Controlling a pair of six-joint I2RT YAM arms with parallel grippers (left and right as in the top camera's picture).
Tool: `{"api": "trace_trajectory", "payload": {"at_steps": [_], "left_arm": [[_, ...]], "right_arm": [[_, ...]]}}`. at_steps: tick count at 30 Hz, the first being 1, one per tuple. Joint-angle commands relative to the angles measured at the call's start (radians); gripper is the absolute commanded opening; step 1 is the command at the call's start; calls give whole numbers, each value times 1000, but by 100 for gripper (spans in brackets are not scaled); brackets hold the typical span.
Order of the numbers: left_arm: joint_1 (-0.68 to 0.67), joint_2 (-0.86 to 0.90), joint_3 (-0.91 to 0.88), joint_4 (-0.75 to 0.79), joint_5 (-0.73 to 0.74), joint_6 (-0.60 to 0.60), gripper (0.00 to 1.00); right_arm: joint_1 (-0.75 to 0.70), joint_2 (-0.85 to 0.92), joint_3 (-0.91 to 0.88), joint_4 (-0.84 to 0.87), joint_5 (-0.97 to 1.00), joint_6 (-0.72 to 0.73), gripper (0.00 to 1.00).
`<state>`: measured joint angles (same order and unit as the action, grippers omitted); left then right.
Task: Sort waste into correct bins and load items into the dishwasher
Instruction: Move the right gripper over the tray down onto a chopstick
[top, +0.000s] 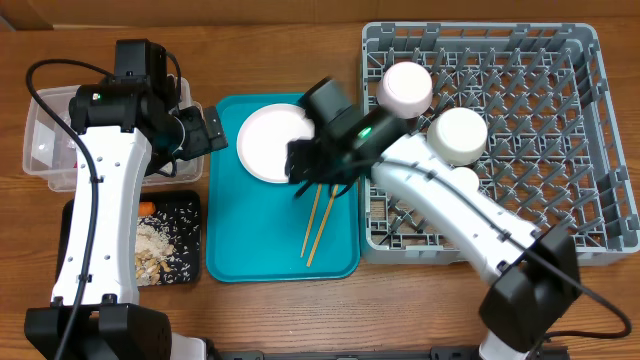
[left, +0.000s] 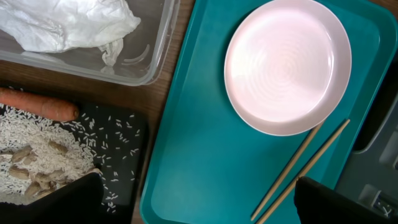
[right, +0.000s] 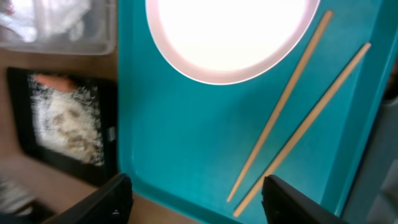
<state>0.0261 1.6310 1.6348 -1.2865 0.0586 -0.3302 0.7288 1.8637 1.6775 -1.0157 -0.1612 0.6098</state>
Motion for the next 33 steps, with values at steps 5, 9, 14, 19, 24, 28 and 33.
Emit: {"api": "trace_trajectory", "payload": {"at_steps": [5, 9, 14, 19, 24, 28, 33], "left_arm": [[-7, 2, 3, 1, -16, 13, 100], [-7, 2, 3, 1, -17, 13, 100], [-7, 2, 3, 2, -17, 13, 100], [-7, 2, 3, 2, -17, 13, 100], [-7, 2, 3, 2, -17, 13, 100], [-7, 2, 3, 2, -17, 13, 100], [-7, 2, 3, 2, -17, 13, 100]], "right_arm": [[141, 0, -15, 34, 390, 211, 60], [153, 0, -64, 100, 411, 237, 60], [152, 0, -79, 117, 410, 236, 88], [152, 0, -79, 114, 399, 228, 100], [151, 0, -79, 111, 399, 229, 92], [151, 0, -80, 89, 372, 286, 69], [151, 0, -106, 69, 351, 350, 58]]}}
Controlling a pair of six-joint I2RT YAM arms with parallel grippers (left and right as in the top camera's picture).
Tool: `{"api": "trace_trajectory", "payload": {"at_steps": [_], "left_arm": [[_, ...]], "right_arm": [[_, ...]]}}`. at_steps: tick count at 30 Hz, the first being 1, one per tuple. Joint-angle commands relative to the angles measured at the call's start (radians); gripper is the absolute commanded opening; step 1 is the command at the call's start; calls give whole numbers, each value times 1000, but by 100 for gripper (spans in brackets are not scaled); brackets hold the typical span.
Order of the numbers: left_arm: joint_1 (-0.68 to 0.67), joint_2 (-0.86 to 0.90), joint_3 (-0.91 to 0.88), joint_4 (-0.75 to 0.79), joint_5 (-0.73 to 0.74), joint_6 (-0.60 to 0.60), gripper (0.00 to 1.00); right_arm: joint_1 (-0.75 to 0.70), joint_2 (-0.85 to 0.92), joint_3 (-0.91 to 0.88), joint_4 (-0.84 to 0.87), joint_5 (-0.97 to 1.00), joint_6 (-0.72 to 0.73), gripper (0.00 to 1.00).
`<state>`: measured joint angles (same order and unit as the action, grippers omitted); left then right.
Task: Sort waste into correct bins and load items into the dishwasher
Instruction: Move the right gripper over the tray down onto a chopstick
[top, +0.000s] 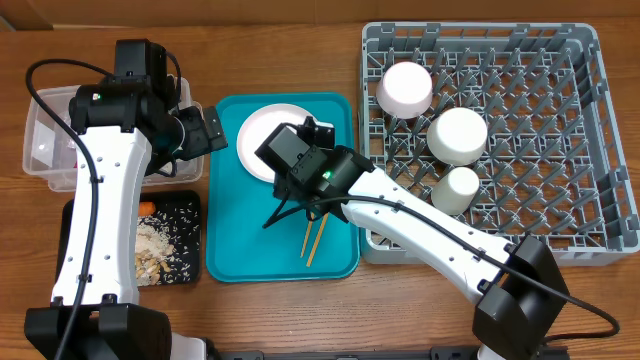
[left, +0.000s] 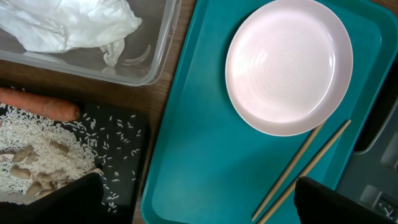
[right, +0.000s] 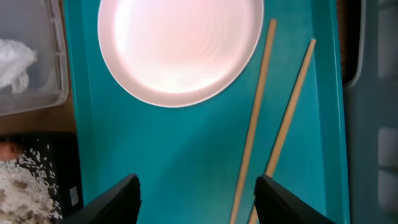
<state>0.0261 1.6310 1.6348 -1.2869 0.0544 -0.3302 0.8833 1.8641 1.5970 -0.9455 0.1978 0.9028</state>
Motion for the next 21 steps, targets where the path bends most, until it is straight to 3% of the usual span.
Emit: {"api": "trace_trajectory", "payload": {"at_steps": [1, 8, 13, 21], "left_arm": [[-7, 2, 3, 2, -13, 13, 100], [-7, 2, 3, 2, -13, 13, 100], [-7, 2, 3, 2, -13, 13, 100], [-7, 2, 3, 2, -13, 13, 100]], "right_arm": [[-3, -1, -36, -2, -8, 74, 57], [-4, -1, -106, 22, -21, 113, 56], [-4, 1, -106, 66, -133, -77, 61], [-6, 30, -106, 76, -67, 26, 56]]}}
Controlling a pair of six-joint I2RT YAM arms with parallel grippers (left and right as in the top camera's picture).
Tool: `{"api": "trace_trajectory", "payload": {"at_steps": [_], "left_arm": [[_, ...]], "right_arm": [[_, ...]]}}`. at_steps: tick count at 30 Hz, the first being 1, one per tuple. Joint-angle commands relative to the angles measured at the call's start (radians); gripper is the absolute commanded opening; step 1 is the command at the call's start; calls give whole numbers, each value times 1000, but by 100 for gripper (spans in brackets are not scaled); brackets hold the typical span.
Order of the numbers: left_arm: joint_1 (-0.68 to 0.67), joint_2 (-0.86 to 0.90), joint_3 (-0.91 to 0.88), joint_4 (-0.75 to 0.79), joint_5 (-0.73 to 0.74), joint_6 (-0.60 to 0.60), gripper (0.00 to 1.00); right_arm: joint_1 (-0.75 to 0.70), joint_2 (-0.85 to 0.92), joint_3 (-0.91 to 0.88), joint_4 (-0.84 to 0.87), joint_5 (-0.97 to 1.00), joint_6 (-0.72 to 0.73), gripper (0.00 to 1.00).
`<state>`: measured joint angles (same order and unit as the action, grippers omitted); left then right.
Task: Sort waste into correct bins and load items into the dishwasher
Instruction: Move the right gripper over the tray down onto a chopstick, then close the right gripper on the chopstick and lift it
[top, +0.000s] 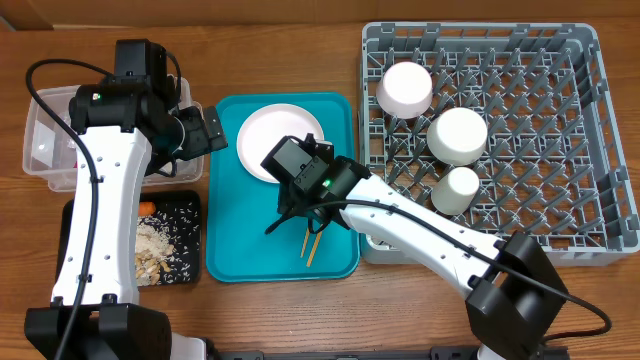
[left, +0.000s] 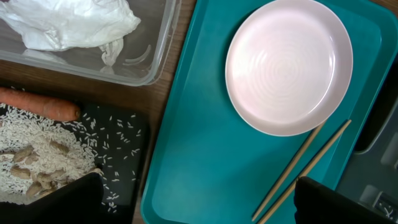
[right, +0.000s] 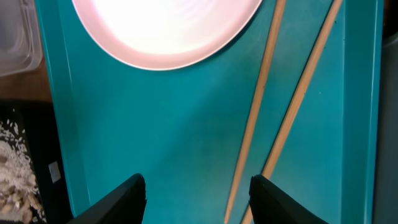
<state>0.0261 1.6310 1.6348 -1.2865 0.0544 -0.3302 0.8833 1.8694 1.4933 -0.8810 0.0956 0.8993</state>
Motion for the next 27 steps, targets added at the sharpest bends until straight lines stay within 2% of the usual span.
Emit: {"api": "trace_trajectory", "payload": {"at_steps": [1, 6, 12, 16, 24, 27], "left_arm": [[-7, 2, 3, 2, -13, 13, 100], [-7, 2, 3, 2, -13, 13, 100], [-7, 2, 3, 2, -13, 13, 100], [-7, 2, 3, 2, -13, 13, 100], [-7, 2, 3, 2, -13, 13, 100], [-7, 2, 3, 2, -13, 13, 100]], "right_arm": [[-6, 32, -2, 18, 43, 29, 56], [-21, 112, -2, 51, 61, 30, 54], [-56, 183, -2, 61, 59, 80, 45], [-72, 196, -2, 64, 34, 101, 42], [-75, 209, -2, 77, 31, 105, 41], [-73, 214, -2, 74, 31, 105, 36]]}}
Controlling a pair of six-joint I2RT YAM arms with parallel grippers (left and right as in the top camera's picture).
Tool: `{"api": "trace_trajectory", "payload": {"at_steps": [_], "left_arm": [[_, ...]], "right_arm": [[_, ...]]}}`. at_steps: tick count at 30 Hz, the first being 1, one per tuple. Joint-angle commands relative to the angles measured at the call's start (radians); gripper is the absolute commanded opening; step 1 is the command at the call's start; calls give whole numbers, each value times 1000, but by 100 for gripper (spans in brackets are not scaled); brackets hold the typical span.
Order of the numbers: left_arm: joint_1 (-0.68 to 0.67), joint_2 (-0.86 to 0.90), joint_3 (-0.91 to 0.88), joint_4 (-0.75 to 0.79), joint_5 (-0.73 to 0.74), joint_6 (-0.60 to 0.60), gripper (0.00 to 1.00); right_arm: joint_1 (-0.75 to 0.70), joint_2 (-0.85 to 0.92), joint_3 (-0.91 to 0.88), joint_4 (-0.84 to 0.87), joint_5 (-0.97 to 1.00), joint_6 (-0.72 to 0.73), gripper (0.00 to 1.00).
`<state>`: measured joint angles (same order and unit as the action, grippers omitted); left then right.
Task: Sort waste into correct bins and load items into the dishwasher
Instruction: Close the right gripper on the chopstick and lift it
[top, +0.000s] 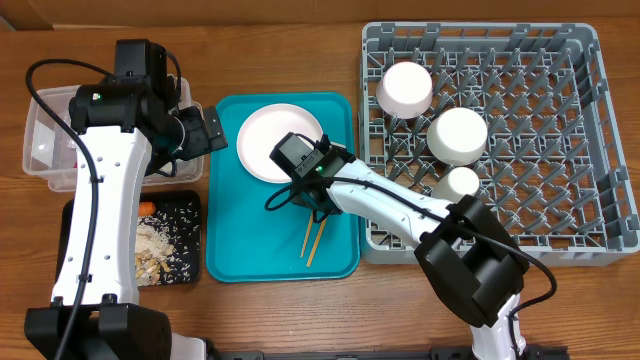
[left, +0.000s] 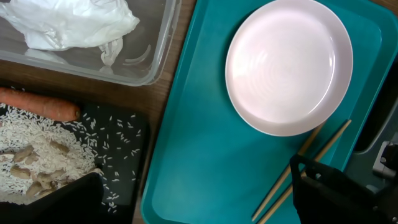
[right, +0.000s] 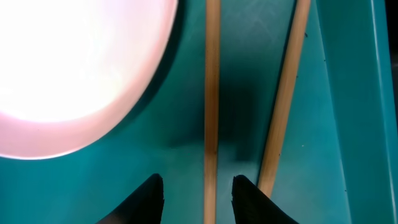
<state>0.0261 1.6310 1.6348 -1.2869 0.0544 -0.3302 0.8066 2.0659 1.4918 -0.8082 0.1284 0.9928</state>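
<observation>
Two wooden chopsticks (top: 314, 236) lie side by side on the teal tray (top: 235, 245), just right of a white plate (top: 270, 143). My right gripper (right: 199, 190) is down low over them, open, its fingers astride the left chopstick (right: 211, 93); the other chopstick (right: 286, 93) lies just outside the right finger. My left gripper (left: 193, 205) hangs open above the tray's left edge, holding nothing. The grey dish rack (top: 560, 130) at the right carries three white cups (top: 404, 88).
A clear bin (top: 45, 140) with crumpled white paper (left: 68, 25) sits at the far left. Below it a black tray (top: 185, 215) holds rice, scraps and a carrot (left: 37, 104). The rack's wall stands close to the right of the chopsticks.
My right gripper has come down much closer to the tray and narrowed; its fingers now straddle the left chopstick. The left arm, plate and chopsticks have not moved.
My right gripper was first high over the tray, wide open, with plate and chopsticks below. It then stood more squarely over the chopsticks, then lower, and now sits close with its fingers astride one stick. The left arm stayed still throughout.
</observation>
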Motion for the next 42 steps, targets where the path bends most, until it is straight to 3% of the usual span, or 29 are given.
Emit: {"api": "trace_trajectory", "payload": {"at_steps": [1, 13, 20, 23, 36, 42], "left_arm": [[-7, 2, 3, 2, -13, 13, 100], [-7, 2, 3, 2, -13, 13, 100], [-7, 2, 3, 2, -13, 13, 100], [-7, 2, 3, 2, -13, 13, 100], [-7, 2, 3, 2, -13, 13, 100], [-7, 2, 3, 2, -13, 13, 100]], "right_arm": [[4, 19, -1, -1, -2, 11, 35], [6, 60, -1, 11, 1, 34, 33], [6, 95, -1, 25, -2, 63, 19], [6, 95, -1, 20, -3, 63, 4], [-19, 84, 68, -104, -55, 48, 4], [-22, 26, 124, -110, -57, -143, 4]]}}
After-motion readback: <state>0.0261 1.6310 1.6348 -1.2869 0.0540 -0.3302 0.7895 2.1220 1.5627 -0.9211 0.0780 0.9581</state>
